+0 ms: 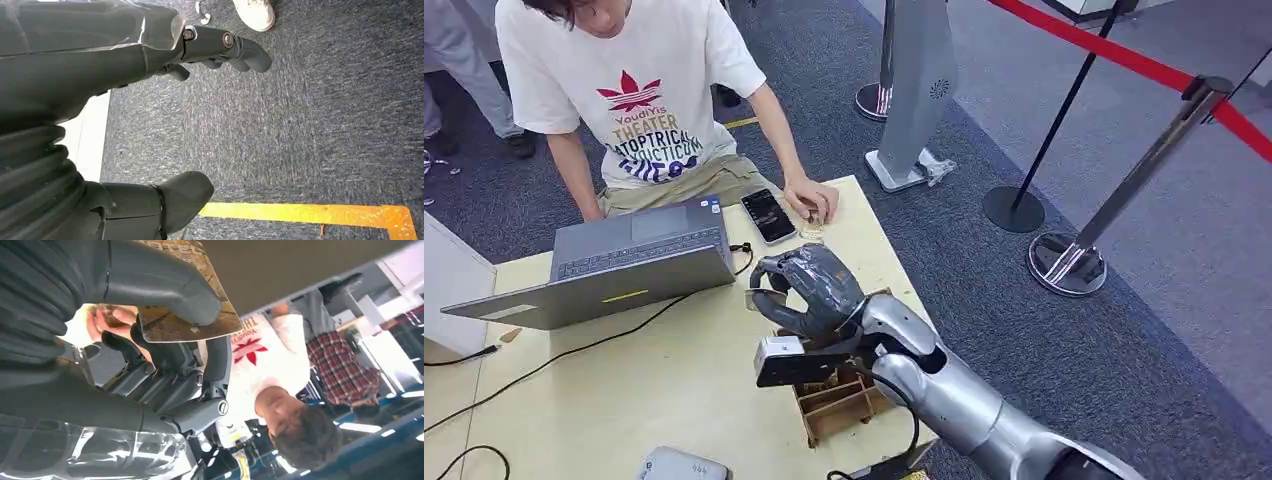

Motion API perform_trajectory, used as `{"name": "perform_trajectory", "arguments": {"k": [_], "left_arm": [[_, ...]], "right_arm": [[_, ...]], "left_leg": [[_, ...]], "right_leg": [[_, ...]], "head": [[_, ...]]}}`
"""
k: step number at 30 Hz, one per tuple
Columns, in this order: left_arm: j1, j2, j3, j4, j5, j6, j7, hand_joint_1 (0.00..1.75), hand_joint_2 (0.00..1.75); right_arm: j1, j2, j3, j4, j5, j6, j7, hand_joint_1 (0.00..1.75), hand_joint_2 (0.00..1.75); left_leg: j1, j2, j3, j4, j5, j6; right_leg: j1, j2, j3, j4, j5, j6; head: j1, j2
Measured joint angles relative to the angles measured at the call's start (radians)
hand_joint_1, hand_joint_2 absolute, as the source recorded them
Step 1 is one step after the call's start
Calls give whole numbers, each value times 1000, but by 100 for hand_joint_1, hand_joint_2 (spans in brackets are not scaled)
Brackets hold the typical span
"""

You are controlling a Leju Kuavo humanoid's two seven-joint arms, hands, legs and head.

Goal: Pass the card to the sensor for recognition and then transmit it.

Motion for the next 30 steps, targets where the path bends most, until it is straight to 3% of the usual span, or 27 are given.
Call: {"name": "perform_trajectory", "arguments": {"k": [8, 17, 21, 23, 30], "left_arm": [[-1, -3, 12, 0, -11, 0, 0, 0, 175], [-18, -10, 11, 0, -51, -3, 9, 0, 175], [-32, -15, 4, 0, -71, -3, 26, 0, 175], [-38, -18, -7, 0, -82, -3, 36, 0, 175], [-55, -23, -36, 0, -101, -11, 55, 0, 175]], "right_arm": [[-60, 18, 9, -9, -40, -6, -6, 175, 175], [-209, 112, 18, 47, -44, -47, 12, 175, 175], [-284, 153, 21, 114, 19, -104, 40, 175, 175], [-317, 170, 25, 157, 76, -168, 58, 175, 175], [-375, 220, 27, 324, 147, -301, 66, 175, 175]], "left_leg": [[0, 0, 0, 0, 0, 0], [0, 0, 0, 0, 1, 0], [0, 0, 0, 0, 1, 0], [0, 0, 0, 0, 1, 0], [0, 0, 0, 0, 1, 0]], "right_leg": [[0, 0, 0, 0, 0, 0], [0, 0, 0, 1, 1, -1], [0, 0, 0, 1, 1, -1], [0, 0, 0, 1, 1, -1], [0, 0, 0, 1, 1, -1]], "head": [[0, 0], [0, 0], [0, 0], [0, 0], [0, 0]]}}
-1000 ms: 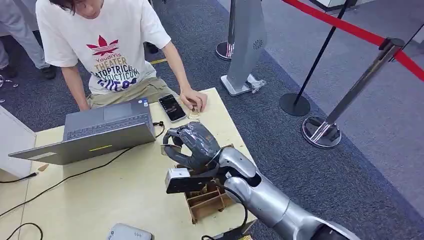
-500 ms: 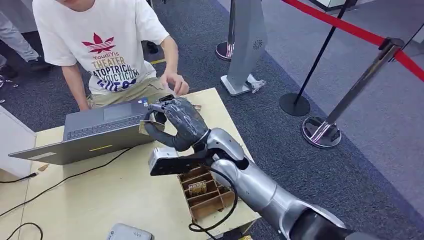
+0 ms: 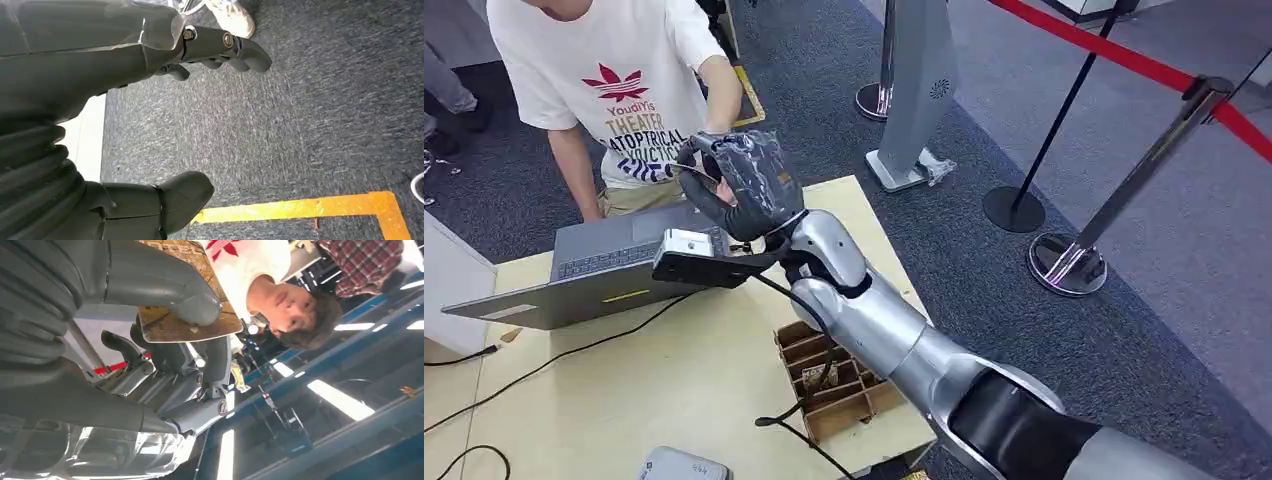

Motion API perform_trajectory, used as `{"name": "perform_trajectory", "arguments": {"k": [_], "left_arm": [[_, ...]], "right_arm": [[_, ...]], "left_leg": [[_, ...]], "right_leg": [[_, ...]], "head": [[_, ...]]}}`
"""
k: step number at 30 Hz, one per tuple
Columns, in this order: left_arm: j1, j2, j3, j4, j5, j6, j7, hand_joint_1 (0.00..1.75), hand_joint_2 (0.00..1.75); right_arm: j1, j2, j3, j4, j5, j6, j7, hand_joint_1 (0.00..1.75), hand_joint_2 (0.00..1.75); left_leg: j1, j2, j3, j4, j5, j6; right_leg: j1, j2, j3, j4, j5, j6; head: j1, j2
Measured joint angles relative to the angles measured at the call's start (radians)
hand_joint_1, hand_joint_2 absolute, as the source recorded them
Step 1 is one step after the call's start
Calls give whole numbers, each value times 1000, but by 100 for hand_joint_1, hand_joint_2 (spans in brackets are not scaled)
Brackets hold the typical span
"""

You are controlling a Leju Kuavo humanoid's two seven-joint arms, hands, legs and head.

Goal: Pass the card to the sensor for recognition and then transmit it.

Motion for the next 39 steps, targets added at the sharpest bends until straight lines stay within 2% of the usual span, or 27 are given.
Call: {"name": "perform_trajectory", "arguments": {"k": [7, 8, 9, 10, 11, 13, 21, 25, 30, 36, 39], "left_arm": [[-6, -1, -27, 0, -14, -2, 13, 0, 175], [-8, -1, -29, 0, -15, -3, 16, 0, 175], [-10, -1, -31, 0, -15, -4, 18, 0, 175], [-11, -1, -32, 0, -15, -4, 19, 0, 175], [-12, -1, -33, 0, -16, -6, 19, 0, 175], [-13, -1, -39, 0, -17, -9, 19, 0, 175], [-13, -1, -50, 0, -22, -13, 20, 0, 175], [-14, -1, -55, 0, -22, -15, 23, 0, 175], [-14, -1, -57, 0, -10, -15, 25, 0, 175], [-13, 0, -57, 0, 13, -14, 25, 0, 175], [-11, 2, -57, 0, 22, -14, 18, 0, 175]], "right_arm": [[-1, 15, 0, 107, 35, -71, 0, 171, 175], [-1, 16, 0, 120, 35, -76, -1, 138, 175], [-1, 16, 0, 134, 35, -80, -3, 138, 175], [-1, 15, 0, 143, 36, -83, -3, 63, 175], [-1, 15, 0, 152, 37, -85, -3, 19, 175], [1, 15, 0, 170, 42, -87, -4, 0, 175], [15, 15, -2, 208, 48, -105, -6, 0, 175], [44, 14, -7, 186, -9, -95, -29, 0, 175], [113, 12, -10, 66, -178, 2, -76, 0, 175], [214, 2, -8, -127, -403, 147, -108, 0, 175], [264, -9, -6, -207, -473, 196, -117, 0, 175]], "left_leg": [[0, 0, 0, 0, 0, 0], [0, 0, 0, 0, 0, 0], [0, 0, 0, 0, 0, 0], [0, 0, 0, 0, 0, 0], [0, 0, 0, 0, 0, 0], [0, 0, 0, 0, 0, 0], [0, 0, 0, 0, 0, 0], [0, 0, 0, 0, 0, 0], [0, 0, 0, 0, 0, 0], [0, 0, 0, 0, 0, 0], [0, 0, 0, 0, 0, 0]], "right_leg": [[0, 0, 0, 0, 0, 0], [0, 0, 0, 0, 0, 0], [0, 0, 0, 0, 0, 0], [0, 0, 0, 0, 0, 0], [0, 0, 0, 0, 0, 0], [0, 0, 0, 0, 0, 0], [0, 0, 0, 0, 0, 0], [0, 0, 0, 0, 0, 0], [0, 0, 0, 0, 0, 0], [0, 0, -1, 0, 0, 0], [0, 0, -1, 0, 0, 0]], "head": [[0, 0], [0, 0], [0, 0], [0, 0], [0, 0], [0, 0], [0, 0], [0, 0], [0, 0], [0, 0], [0, 0]]}}
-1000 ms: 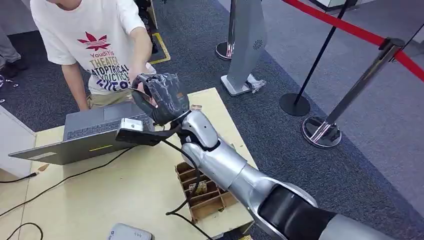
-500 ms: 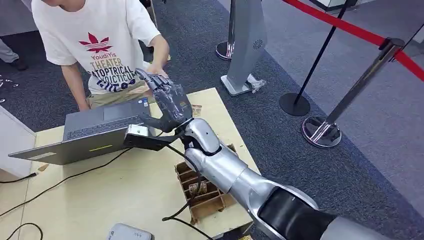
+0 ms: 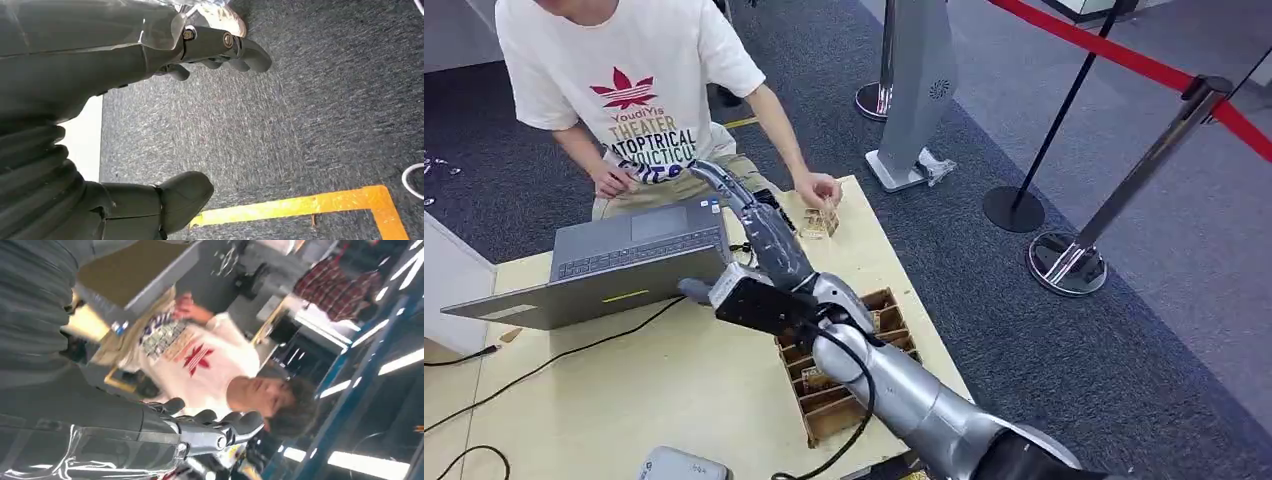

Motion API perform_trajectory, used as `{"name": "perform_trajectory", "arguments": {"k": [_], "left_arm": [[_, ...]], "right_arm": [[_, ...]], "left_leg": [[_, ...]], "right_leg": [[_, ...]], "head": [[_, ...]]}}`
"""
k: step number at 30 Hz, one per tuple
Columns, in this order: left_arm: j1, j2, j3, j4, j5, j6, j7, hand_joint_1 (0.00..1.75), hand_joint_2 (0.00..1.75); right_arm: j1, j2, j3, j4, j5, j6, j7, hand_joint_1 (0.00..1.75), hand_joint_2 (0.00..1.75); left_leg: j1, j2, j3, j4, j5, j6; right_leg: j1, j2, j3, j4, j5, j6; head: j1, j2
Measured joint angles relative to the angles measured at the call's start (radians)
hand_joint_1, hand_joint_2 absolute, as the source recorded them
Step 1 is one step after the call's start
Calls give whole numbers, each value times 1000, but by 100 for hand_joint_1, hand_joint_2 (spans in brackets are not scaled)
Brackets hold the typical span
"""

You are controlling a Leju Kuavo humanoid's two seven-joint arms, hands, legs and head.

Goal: Pass the card to the sensor for recognition and then transmit it.

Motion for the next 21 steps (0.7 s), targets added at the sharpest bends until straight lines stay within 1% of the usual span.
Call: {"name": "perform_trajectory", "arguments": {"k": [2, 4, 10, 16, 21], "left_arm": [[1, 1, 0, 0, 6, 0, -5, 0, 175], [3, 2, 0, 0, 10, -2, -8, 0, 175], [17, 5, 3, 0, 35, -1, -19, 0, 175], [28, 8, 13, 0, 56, 2, -27, 0, 175], [33, 8, 20, 0, 68, 6, -27, 0, 175]], "right_arm": [[32, -10, 3, -50, -44, 29, -3, 0, 175], [70, -22, 6, -92, -74, 43, -9, 0, 175], [184, -53, 8, -166, -138, 78, -29, 0, 175], [270, -64, 14, -183, -199, 125, -29, 0, 175], [322, -67, 22, -176, -230, 156, -26, 0, 175]], "left_leg": [[0, 0, 0, 0, 0, 0], [0, 0, 0, 0, 0, 0], [0, 0, 0, 0, 0, 0], [0, 0, 0, 0, 0, 0], [0, 0, 0, 0, 0, 0]], "right_leg": [[0, 0, 0, 0, 0, 0], [0, 0, 0, 0, 0, 0], [0, 0, 0, 0, 0, 0], [0, 0, 0, 0, 0, 0], [0, 0, 0, 0, 0, 0]], "head": [[0, 0], [0, 0], [0, 0], [0, 0], [0, 0]]}}
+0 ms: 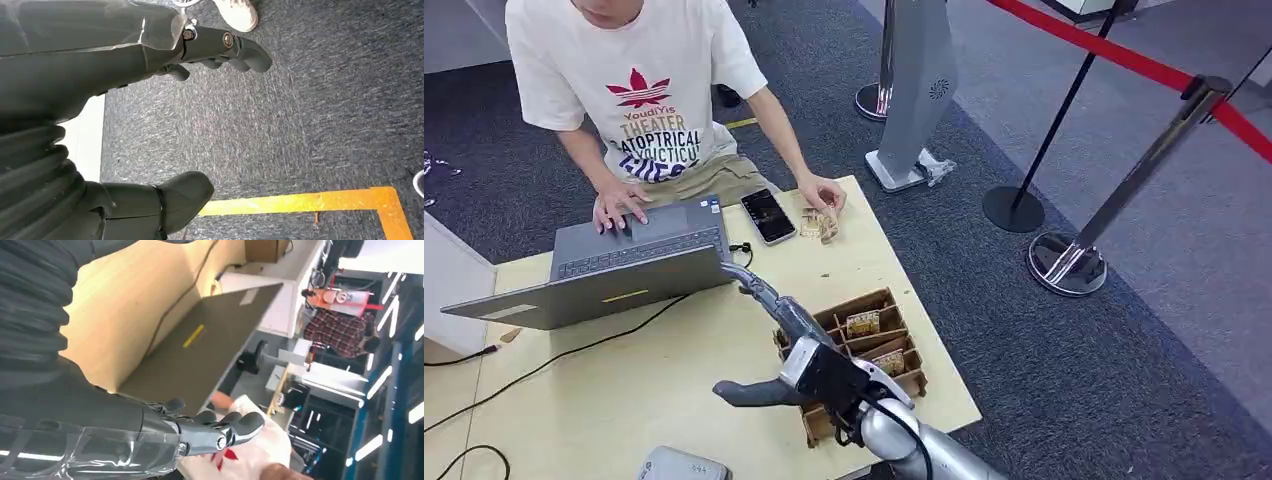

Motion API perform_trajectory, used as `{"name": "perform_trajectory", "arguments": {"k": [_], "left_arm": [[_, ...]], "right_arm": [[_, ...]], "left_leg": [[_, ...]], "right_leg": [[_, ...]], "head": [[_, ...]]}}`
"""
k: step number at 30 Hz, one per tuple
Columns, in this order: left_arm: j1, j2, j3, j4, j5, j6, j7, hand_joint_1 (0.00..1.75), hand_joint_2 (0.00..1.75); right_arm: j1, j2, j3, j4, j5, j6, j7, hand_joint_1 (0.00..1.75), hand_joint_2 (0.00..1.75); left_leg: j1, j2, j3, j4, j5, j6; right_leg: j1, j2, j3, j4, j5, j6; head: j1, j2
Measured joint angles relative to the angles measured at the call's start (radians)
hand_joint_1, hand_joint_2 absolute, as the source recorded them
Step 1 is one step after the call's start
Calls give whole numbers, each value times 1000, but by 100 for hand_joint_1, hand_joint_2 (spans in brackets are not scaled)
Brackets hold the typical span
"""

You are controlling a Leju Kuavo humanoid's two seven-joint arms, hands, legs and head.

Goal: Pass the card to the sensor for recognition and then transmit it.

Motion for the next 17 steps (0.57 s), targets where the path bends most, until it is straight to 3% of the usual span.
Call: {"name": "perform_trajectory", "arguments": {"k": [17], "left_arm": [[2, 0, 42, 0, 27, 16, 1, 0, 175]], "right_arm": [[31, 13, 25, 63, -40, 37, 7, 0, 175]], "left_leg": [[0, 0, 0, 0, 0, 0]], "right_leg": [[0, 0, 0, 0, 0, 0]], "head": [[0, 0]]}}
